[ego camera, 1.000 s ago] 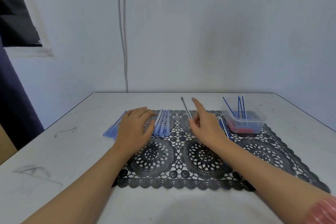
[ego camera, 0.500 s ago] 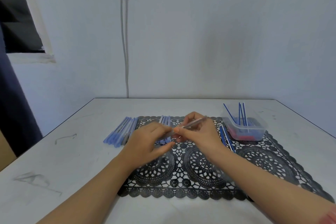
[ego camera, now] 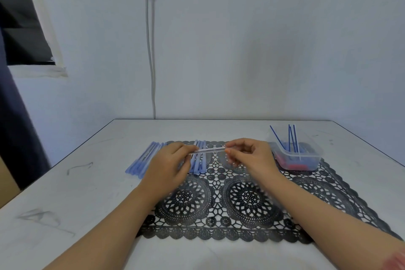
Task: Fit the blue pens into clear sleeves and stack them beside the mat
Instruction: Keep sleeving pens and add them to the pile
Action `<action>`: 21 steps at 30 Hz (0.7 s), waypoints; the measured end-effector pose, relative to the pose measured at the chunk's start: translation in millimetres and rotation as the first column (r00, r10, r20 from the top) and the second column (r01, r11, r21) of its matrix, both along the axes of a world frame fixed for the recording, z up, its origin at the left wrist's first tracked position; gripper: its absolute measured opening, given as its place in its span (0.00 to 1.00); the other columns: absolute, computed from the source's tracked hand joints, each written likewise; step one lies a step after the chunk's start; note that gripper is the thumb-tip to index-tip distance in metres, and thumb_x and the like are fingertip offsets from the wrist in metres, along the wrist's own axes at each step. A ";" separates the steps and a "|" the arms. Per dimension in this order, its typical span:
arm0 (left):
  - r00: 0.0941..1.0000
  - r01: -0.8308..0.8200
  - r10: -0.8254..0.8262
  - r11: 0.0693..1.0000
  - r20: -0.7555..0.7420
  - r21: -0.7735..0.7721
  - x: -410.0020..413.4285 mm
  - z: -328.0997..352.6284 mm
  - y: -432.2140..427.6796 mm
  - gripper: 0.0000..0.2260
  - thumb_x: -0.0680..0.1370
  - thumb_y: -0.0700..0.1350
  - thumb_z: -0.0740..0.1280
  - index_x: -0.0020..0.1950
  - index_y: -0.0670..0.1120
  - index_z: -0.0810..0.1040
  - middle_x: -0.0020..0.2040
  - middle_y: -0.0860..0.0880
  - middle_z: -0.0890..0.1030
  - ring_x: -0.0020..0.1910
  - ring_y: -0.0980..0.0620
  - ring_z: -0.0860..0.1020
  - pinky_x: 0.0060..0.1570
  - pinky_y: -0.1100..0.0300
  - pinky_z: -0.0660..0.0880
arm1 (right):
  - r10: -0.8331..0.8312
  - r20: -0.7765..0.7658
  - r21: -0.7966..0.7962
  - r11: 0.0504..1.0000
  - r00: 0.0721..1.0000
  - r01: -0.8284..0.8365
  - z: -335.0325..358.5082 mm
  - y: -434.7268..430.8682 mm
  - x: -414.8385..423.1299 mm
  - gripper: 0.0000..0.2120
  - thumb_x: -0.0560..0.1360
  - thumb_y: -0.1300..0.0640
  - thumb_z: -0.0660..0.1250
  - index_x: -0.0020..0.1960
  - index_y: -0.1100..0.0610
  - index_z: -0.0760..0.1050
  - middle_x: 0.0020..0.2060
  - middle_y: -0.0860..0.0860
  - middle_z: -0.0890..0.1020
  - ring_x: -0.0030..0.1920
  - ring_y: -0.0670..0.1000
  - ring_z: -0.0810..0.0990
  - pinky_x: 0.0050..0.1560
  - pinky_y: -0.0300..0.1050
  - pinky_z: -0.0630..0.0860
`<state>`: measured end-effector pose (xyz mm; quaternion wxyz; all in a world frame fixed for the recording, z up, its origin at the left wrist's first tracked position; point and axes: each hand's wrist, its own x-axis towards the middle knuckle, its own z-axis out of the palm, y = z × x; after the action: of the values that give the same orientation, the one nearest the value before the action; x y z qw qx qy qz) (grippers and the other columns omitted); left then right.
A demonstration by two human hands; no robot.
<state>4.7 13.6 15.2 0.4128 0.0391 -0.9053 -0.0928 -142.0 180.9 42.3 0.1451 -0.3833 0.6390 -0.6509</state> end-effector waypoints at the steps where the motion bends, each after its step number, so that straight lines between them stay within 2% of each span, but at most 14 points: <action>1: 1.000 -0.005 0.005 1.000 0.006 0.002 -0.9 0.1 0.0 0.13 0.77 0.45 0.59 0.57 0.46 0.78 0.45 0.56 0.77 0.42 0.60 0.73 0.45 0.71 0.67 | -0.017 -0.029 0.026 1.000 0.999 0.018 0.4 0.7 -2.2 0.07 0.71 0.67 0.70 0.44 0.56 0.80 0.37 0.58 0.83 0.32 0.48 0.80 0.36 0.37 0.78; 3: 1.000 -0.005 0.005 1.000 0.019 0.001 -2.0 -0.7 -0.6 0.13 0.77 0.48 0.60 0.55 0.46 0.79 0.43 0.55 0.78 0.41 0.59 0.75 0.43 0.67 0.70 | -0.020 -0.133 0.106 0.994 0.991 0.034 -1.2 0.4 -6.1 0.08 0.72 0.65 0.69 0.48 0.56 0.81 0.37 0.55 0.84 0.33 0.45 0.80 0.37 0.36 0.78; 5: 1.000 -0.007 0.006 1.000 0.029 0.029 -2.5 -2.2 -1.7 0.14 0.77 0.53 0.60 0.53 0.47 0.80 0.42 0.55 0.78 0.39 0.59 0.75 0.41 0.64 0.73 | 0.013 -0.332 0.217 0.974 0.943 0.063 -5.4 -1.6 -9.7 0.10 0.74 0.61 0.68 0.55 0.54 0.80 0.36 0.47 0.83 0.30 0.38 0.76 0.33 0.30 0.73; 7: 0.999 -0.017 0.014 0.997 0.043 0.080 -2.3 -3.3 -3.0 0.16 0.76 0.57 0.59 0.52 0.49 0.81 0.41 0.55 0.79 0.38 0.58 0.76 0.39 0.62 0.75 | 0.087 -0.571 0.318 0.940 0.816 0.121 -10.5 -4.6 -11.6 0.12 0.76 0.56 0.66 0.59 0.51 0.77 0.37 0.44 0.82 0.30 0.37 0.73 0.32 0.28 0.69; 9: 0.998 -0.023 0.018 0.995 0.054 0.093 -1.9 -4.2 -4.1 0.17 0.76 0.58 0.59 0.51 0.49 0.81 0.41 0.55 0.80 0.38 0.58 0.76 0.39 0.62 0.76 | 0.156 -0.716 0.358 0.918 0.680 0.167 -13.3 -7.1 -11.6 0.14 0.77 0.53 0.64 0.62 0.52 0.76 0.43 0.47 0.83 0.36 0.41 0.74 0.39 0.33 0.70; 11: 0.998 -0.026 0.022 0.998 0.059 0.062 -2.1 -3.8 -4.0 0.17 0.76 0.59 0.59 0.51 0.49 0.82 0.40 0.55 0.80 0.37 0.58 0.77 0.38 0.62 0.76 | 0.162 -0.756 0.348 0.920 0.634 0.180 -15.1 -8.2 -12.1 0.15 0.78 0.52 0.63 0.62 0.53 0.76 0.45 0.50 0.83 0.41 0.46 0.76 0.44 0.39 0.72; 13: 0.998 -0.037 0.037 0.999 0.053 0.013 -2.8 -2.4 -2.7 0.17 0.77 0.58 0.59 0.50 0.50 0.82 0.39 0.55 0.81 0.35 0.59 0.76 0.36 0.62 0.76 | 0.133 -0.800 0.309 0.927 0.585 0.212 -16.6 -8.2 -13.7 0.13 0.77 0.52 0.63 0.59 0.53 0.79 0.44 0.50 0.83 0.42 0.49 0.79 0.44 0.43 0.75; 17: 0.996 -0.085 0.087 0.995 0.030 -0.060 -3.3 0.2 1.7 0.15 0.77 0.57 0.59 0.47 0.53 0.82 0.32 0.58 0.79 0.28 0.64 0.71 0.29 0.71 0.67 | 0.022 -0.926 0.132 0.954 0.376 0.271 -24.0 -8.7 -15.9 0.05 0.71 0.56 0.72 0.46 0.57 0.83 0.33 0.50 0.82 0.31 0.51 0.79 0.29 0.46 0.78; 19: 0.994 -0.103 0.105 0.993 0.023 -0.065 -2.9 1.4 3.3 0.13 0.77 0.57 0.59 0.46 0.55 0.82 0.29 0.59 0.77 0.26 0.65 0.67 0.27 0.74 0.62 | -0.017 -0.941 0.079 0.960 0.337 0.270 -25.8 -9.8 -16.0 0.04 0.68 0.58 0.74 0.42 0.56 0.82 0.30 0.49 0.81 0.27 0.50 0.78 0.23 0.47 0.77; 21: 0.993 -0.116 0.118 0.990 0.025 -0.079 -2.9 1.8 4.2 0.13 0.77 0.57 0.59 0.44 0.55 0.82 0.26 0.59 0.74 0.25 0.65 0.66 0.25 0.74 0.61 | -0.033 -0.947 0.060 0.960 0.320 0.274 -26.0 -10.0 -16.2 0.04 0.67 0.58 0.75 0.41 0.56 0.82 0.30 0.48 0.81 0.26 0.49 0.77 0.21 0.46 0.76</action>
<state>1.8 17.8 17.1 0.4054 0.0772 -0.9103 -0.0326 -158.2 170.9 16.3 -0.2724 -0.6073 0.7030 -0.2507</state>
